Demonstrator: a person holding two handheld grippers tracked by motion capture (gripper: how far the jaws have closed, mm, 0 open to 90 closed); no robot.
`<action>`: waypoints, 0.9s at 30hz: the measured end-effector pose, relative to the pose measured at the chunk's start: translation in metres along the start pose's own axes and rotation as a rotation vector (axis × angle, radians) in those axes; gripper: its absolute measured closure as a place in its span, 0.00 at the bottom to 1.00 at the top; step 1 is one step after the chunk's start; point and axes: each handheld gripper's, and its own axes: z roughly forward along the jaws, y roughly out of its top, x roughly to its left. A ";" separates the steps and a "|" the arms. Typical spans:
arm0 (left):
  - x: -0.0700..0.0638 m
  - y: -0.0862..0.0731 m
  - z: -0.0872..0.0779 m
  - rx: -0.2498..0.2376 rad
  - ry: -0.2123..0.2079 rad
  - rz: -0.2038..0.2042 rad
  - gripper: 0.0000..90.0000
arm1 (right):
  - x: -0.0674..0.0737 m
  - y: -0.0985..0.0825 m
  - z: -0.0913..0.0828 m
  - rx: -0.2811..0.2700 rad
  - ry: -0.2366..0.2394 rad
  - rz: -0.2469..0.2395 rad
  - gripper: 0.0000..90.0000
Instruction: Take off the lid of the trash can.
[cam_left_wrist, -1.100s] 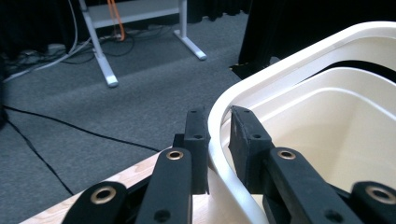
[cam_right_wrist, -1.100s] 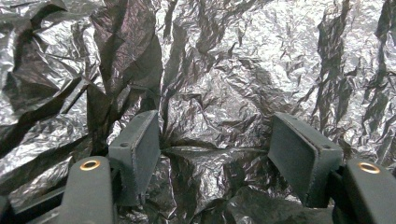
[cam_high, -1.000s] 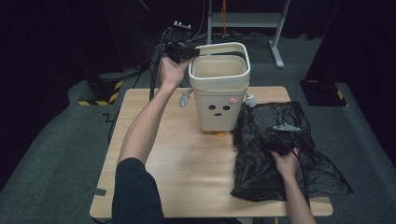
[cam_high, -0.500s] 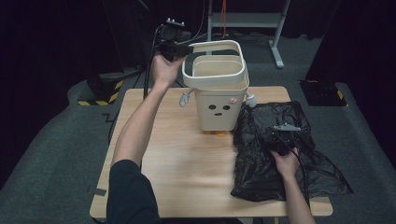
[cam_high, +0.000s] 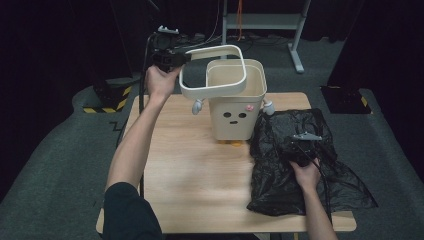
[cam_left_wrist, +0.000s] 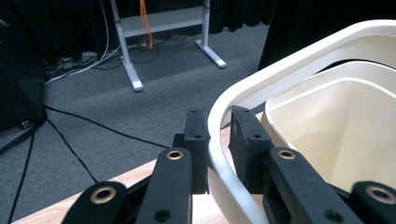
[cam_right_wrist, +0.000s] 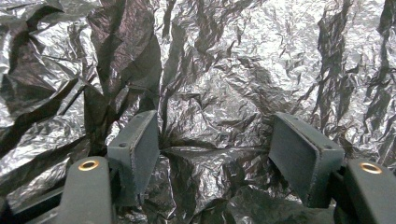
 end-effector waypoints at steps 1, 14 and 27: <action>0.002 -0.002 -0.001 -0.003 0.002 -0.005 0.86 | 0.000 0.000 0.000 0.000 0.000 0.000 0.36; 0.017 -0.015 -0.016 -0.016 0.031 -0.041 0.86 | 0.000 0.000 0.000 0.002 0.000 0.003 0.36; 0.032 -0.029 -0.021 -0.003 0.049 -0.069 0.85 | 0.000 0.000 0.000 0.001 0.000 0.002 0.36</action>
